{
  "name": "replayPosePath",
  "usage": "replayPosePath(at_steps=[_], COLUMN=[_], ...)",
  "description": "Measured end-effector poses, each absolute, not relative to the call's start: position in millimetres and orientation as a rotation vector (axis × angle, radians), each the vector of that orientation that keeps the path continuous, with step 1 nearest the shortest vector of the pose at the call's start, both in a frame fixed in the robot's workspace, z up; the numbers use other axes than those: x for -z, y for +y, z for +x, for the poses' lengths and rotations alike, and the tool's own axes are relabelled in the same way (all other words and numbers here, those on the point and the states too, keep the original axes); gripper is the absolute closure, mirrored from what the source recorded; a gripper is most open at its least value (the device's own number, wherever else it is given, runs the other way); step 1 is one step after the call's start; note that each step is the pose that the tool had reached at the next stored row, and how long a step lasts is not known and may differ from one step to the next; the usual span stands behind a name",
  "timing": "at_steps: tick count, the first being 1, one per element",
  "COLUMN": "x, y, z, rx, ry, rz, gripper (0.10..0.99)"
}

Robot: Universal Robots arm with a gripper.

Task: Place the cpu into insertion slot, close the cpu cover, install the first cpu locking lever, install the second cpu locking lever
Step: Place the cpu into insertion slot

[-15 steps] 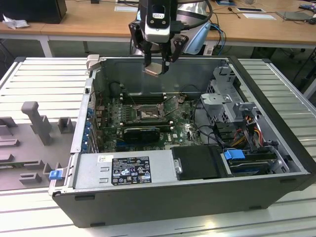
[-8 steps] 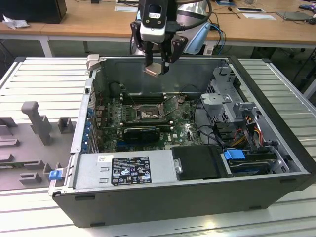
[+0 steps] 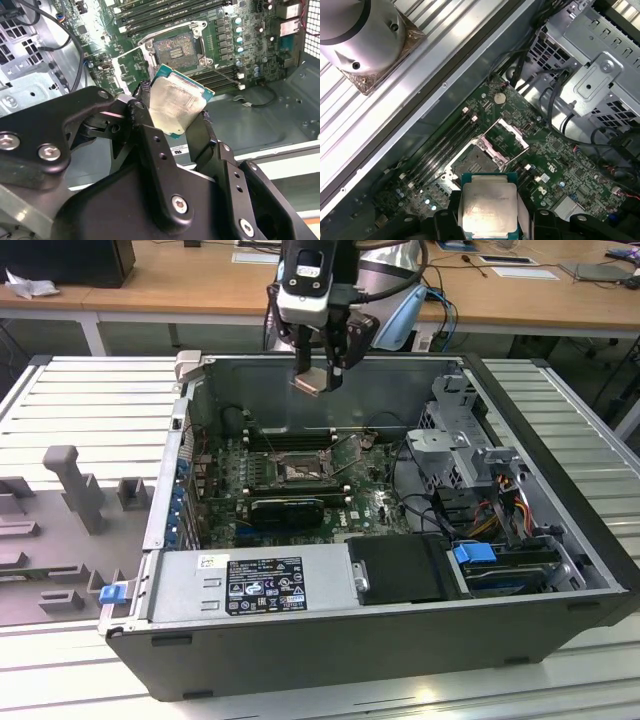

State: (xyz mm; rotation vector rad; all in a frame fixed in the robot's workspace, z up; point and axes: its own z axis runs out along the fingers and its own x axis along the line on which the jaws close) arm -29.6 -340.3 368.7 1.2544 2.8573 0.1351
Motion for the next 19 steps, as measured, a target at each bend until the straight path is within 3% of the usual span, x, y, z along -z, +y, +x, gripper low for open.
replayPosePath(at_steps=[19], x=[-368.3], y=[-340.3], z=[-29.6], rx=[-0.133], ry=[2.788], rz=[1.392], gripper=[0.561])
